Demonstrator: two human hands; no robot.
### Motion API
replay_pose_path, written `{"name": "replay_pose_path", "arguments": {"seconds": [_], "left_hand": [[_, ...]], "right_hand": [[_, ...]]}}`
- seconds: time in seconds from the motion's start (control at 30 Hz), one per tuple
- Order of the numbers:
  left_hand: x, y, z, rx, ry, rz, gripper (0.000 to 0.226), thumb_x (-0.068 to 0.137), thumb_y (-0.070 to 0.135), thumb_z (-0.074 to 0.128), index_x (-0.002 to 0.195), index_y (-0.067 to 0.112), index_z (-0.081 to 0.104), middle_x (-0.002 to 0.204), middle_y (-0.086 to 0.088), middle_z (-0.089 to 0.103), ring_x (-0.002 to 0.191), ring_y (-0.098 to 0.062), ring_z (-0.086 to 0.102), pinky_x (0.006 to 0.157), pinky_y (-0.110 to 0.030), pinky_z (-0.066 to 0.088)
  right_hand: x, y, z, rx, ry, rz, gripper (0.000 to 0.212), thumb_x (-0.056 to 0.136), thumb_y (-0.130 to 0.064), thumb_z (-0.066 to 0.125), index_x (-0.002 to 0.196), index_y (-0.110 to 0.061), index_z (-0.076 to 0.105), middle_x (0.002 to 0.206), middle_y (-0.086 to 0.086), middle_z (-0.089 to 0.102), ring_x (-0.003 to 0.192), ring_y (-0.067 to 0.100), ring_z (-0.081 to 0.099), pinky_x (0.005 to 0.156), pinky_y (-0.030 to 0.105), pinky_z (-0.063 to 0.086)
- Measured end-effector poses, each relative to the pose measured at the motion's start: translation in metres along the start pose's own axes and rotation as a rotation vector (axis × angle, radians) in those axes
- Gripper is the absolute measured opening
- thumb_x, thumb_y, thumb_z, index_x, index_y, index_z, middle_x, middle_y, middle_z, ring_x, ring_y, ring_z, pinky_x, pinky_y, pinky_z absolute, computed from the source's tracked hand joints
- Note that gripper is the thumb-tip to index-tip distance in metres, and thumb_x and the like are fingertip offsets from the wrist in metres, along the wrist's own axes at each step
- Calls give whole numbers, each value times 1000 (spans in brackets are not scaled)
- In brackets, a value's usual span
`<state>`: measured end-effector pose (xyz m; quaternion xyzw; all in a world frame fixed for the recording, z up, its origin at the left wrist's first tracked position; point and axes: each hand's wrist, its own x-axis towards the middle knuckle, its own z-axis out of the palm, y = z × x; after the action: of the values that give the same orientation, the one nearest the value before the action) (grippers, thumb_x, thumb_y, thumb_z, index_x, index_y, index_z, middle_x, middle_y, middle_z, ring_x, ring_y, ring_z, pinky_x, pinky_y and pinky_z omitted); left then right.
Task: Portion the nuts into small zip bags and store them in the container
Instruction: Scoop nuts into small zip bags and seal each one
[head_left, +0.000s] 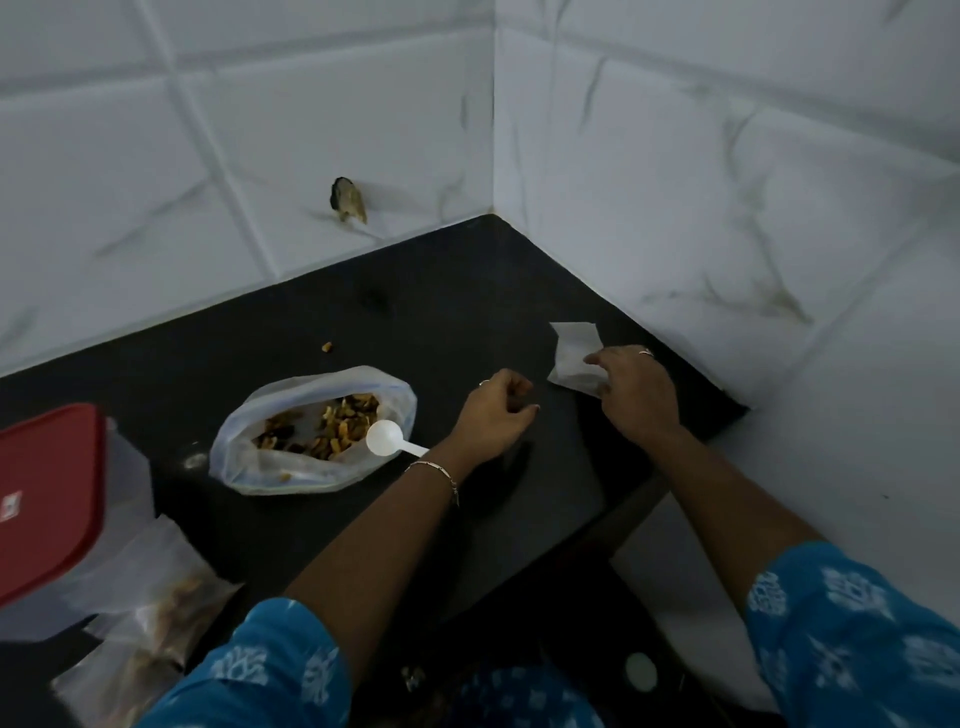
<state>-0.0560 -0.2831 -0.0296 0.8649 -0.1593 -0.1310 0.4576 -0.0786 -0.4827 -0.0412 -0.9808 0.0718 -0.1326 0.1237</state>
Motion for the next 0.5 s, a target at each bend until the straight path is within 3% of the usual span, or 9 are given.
{"name": "replay_pose_path", "arguments": {"seconds": [0.1,0.37,0.5], "left_hand": [[5,1,3,4,-12,-16,30,89,16,66,117,10,58,120,-3,62,110,-14,60,85,-16,42],[9,-1,2,10,-20,-68,29,89,17,66,117,10,59,116,-3,64,107,-14,60,90,-20,45],[5,7,-2,-42,6,-71,30,90,17,65,119,11,58,116,0,63,104,-12,60,88,-21,46]], "right_hand": [[5,1,3,-74,-11,-25,37,82,-9,71,119,-15,66,111,8,68,103,24,60,82,34,51],[13,2,0,-197,-56,-147,4,89,-19,64,92,-16,64,92,7,67,81,21,61,70,29,47],[16,-5,-6,-15,64,21,11,92,-18,61,98,-13,68,97,7,69,85,22,65,73,30,50]]}}
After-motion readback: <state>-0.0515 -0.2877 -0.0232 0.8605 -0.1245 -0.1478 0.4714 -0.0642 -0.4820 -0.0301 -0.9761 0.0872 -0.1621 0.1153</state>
